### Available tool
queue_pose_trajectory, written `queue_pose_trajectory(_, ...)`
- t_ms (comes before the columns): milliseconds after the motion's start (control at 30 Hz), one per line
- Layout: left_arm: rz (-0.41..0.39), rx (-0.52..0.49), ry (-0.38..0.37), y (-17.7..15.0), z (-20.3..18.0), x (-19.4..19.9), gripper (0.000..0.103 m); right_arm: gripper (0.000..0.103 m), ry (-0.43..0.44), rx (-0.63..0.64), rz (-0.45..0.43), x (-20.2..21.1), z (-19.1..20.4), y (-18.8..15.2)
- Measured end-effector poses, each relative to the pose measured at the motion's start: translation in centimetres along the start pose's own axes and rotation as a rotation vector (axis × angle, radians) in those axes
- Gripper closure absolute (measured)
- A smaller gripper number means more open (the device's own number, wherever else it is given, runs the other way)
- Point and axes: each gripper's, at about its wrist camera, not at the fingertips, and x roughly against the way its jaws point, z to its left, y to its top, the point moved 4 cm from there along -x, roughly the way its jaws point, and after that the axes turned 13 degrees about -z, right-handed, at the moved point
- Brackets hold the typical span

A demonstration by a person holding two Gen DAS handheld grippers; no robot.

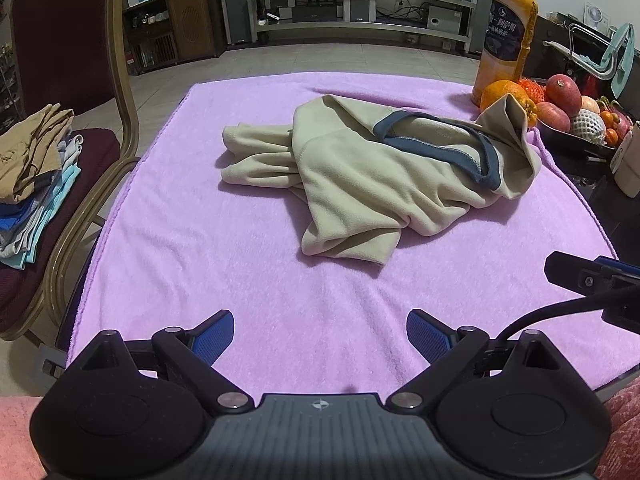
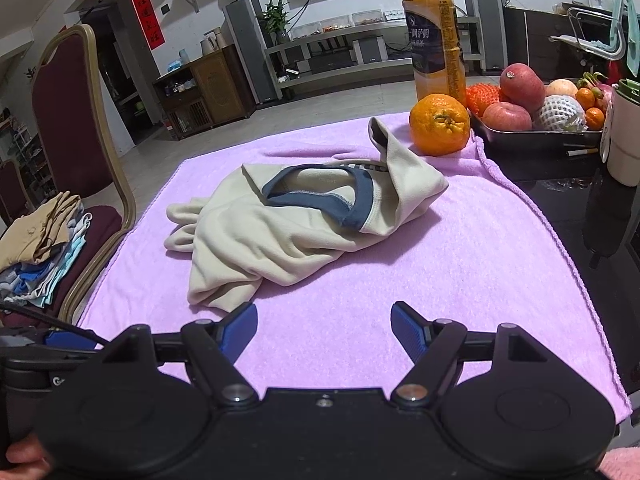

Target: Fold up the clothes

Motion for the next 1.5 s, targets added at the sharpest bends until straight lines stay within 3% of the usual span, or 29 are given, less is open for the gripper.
queue_pose_trajectory(1500,0.016,0.008,-0.004,0.03,0.35,-0.10,0.008,0.030,-0.002,-0.001,0.001,0.02,-0.11,0.10)
